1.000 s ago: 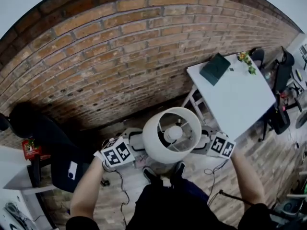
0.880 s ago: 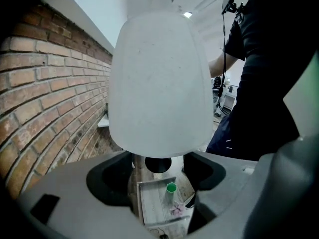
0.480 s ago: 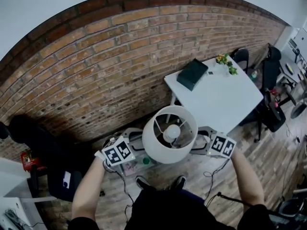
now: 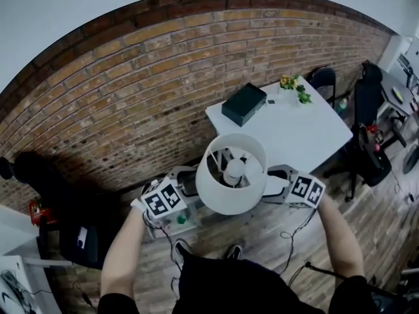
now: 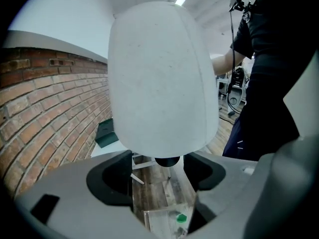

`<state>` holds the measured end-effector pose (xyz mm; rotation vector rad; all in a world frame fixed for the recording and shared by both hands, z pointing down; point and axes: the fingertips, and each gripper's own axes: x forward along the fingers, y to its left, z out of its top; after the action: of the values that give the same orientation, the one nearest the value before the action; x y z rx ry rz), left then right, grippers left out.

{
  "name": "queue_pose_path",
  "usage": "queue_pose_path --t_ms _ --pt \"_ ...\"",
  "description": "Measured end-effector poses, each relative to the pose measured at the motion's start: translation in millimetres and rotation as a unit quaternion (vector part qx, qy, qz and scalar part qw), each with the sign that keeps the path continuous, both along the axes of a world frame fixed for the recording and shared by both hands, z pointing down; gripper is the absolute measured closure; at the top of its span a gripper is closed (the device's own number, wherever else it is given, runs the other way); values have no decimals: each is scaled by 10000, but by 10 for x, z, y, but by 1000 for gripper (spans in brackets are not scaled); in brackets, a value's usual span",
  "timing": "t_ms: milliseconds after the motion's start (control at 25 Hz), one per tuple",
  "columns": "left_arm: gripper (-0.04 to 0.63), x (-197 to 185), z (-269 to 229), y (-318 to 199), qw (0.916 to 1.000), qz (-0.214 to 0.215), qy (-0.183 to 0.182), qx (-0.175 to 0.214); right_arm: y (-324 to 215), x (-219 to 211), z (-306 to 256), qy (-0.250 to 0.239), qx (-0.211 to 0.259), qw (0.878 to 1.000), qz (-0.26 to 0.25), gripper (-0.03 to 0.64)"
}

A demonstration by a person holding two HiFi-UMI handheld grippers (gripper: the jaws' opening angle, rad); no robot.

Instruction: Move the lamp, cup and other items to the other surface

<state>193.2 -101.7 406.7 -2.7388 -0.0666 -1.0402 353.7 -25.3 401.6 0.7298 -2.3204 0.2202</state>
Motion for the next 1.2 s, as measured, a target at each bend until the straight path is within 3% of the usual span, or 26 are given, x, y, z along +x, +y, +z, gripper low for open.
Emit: queue_pose_path --t_ms 200,440,800,1200 --pt "278 456 23 93 10000 41 -51 16 98 456 -2 30 3 10000 -25 258" --pt "278 906 39 -72 9995 283 -136 101 16 854 -22 -46 21 9995 301 259" --pt "278 1680 149 -752 9974 685 -110 203 -538 1552 78 242 19 9967 780 260" --pt "278 2216 440 -1489 9950 963 -208 135 -1195 2043 423 489 -244 9931 1036 261"
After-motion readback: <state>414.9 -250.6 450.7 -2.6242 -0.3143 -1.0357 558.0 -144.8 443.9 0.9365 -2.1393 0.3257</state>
